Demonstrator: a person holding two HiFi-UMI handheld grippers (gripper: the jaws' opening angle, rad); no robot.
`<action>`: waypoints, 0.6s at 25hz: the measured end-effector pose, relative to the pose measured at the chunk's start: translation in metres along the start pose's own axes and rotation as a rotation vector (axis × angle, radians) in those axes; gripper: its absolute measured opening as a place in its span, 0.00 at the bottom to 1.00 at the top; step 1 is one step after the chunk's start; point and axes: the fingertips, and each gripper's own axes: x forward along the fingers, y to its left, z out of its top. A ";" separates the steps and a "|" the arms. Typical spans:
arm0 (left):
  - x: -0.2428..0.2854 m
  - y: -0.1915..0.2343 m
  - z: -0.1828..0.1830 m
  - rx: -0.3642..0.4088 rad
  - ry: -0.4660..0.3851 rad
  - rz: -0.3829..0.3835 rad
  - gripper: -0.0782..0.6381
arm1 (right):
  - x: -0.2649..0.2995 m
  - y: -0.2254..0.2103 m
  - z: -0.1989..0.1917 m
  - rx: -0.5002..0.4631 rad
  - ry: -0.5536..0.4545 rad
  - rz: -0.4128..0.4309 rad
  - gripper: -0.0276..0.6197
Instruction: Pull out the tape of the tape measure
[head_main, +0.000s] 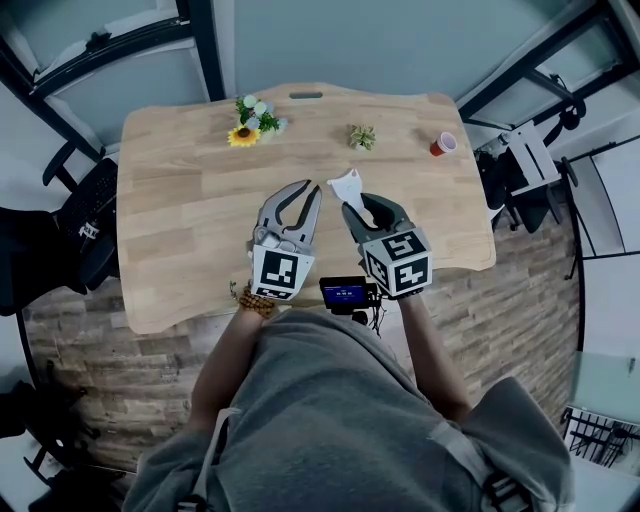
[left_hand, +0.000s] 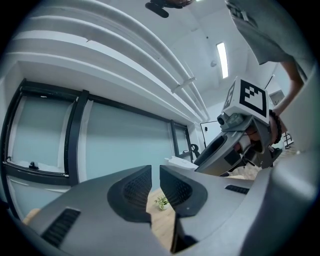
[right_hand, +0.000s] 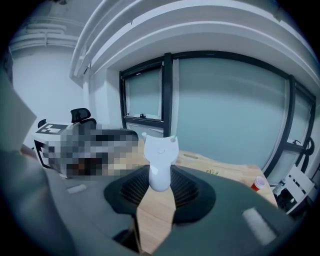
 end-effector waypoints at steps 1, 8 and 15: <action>0.000 -0.001 0.001 0.004 -0.004 0.000 0.16 | 0.000 0.001 0.000 -0.001 -0.001 0.002 0.26; 0.000 -0.004 0.005 0.020 -0.018 -0.003 0.16 | 0.002 0.009 0.005 -0.024 -0.013 0.015 0.26; 0.002 -0.011 0.001 0.015 -0.012 -0.029 0.16 | 0.002 0.011 0.002 -0.066 0.002 0.016 0.26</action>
